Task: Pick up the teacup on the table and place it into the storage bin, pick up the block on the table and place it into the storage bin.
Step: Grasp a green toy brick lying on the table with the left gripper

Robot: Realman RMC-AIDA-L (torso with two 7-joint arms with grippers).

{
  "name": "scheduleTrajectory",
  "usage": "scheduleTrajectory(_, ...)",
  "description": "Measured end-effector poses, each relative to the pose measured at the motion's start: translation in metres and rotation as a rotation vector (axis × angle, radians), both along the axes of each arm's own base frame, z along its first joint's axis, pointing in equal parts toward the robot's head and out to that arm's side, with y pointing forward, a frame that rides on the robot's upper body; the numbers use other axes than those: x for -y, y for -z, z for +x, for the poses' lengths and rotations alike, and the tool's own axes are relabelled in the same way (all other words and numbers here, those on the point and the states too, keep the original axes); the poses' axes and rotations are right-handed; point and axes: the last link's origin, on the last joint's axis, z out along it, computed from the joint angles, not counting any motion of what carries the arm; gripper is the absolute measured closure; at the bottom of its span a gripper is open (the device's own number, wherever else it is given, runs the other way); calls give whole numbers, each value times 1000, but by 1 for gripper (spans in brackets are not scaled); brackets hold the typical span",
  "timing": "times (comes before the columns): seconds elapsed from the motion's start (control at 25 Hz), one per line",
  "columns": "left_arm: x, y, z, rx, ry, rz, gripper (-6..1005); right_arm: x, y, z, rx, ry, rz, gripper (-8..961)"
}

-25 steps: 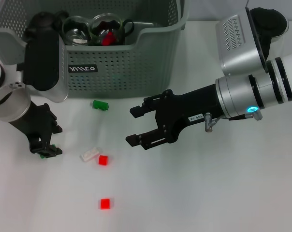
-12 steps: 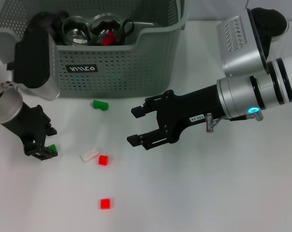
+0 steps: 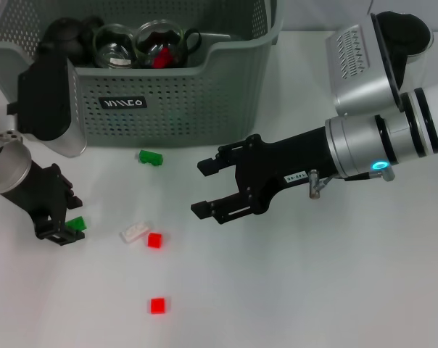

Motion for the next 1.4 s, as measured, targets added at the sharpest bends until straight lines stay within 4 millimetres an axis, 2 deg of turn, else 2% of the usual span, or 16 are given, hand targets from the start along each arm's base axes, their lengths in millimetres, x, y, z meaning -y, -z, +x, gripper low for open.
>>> scheduleTrajectory(0.2, 0, 0, -2, 0, -2, 9, 464, 0, 1, 0, 4, -2, 2, 184)
scheduleTrajectory(1.4, 5, 4, -8, 6, -31, 10, 653, 1, 3, 1, -1, -5, 5, 184)
